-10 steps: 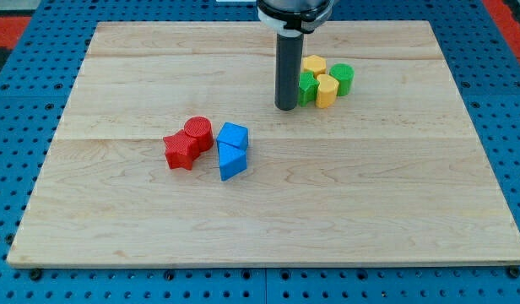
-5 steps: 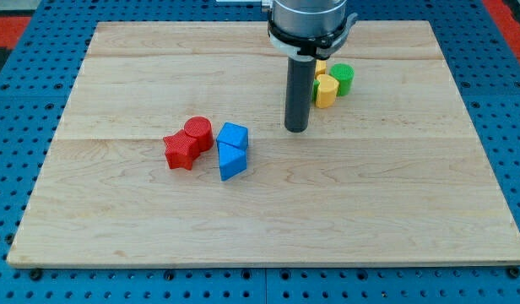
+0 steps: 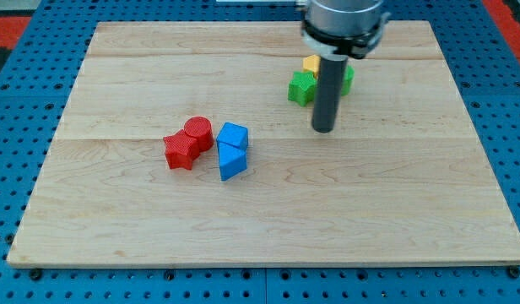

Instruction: Separate the yellow hexagon to the group of blocks

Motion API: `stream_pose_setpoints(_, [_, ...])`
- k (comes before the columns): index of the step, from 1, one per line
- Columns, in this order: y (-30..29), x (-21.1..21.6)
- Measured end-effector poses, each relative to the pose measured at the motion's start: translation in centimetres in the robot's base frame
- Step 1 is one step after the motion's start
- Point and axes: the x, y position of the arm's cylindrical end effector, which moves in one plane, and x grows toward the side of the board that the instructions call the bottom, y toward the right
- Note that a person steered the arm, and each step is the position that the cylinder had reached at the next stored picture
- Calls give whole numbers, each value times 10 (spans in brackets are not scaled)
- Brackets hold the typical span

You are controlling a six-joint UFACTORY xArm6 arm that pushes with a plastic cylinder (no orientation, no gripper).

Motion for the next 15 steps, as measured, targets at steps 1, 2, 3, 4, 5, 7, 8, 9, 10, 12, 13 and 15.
stream_pose_setpoints(1, [20,1])
stream_pose_setpoints(2, [58,1])
stream_pose_setpoints(3, [82,1])
stream_pose_setpoints(4, [94,1])
stream_pose_setpoints(5, [98,1])
stream_pose_setpoints(7, [118,-11])
stream_pose_setpoints(8, [118,-38])
stream_pose_setpoints(9, [67,-41])
stream_pose_setpoints(10, [45,-54])
stream_pose_setpoints(12, [-7,-112])
stream_pose_setpoints(13, [-8,-138])
stream_pose_setpoints(15, [-58,-188])
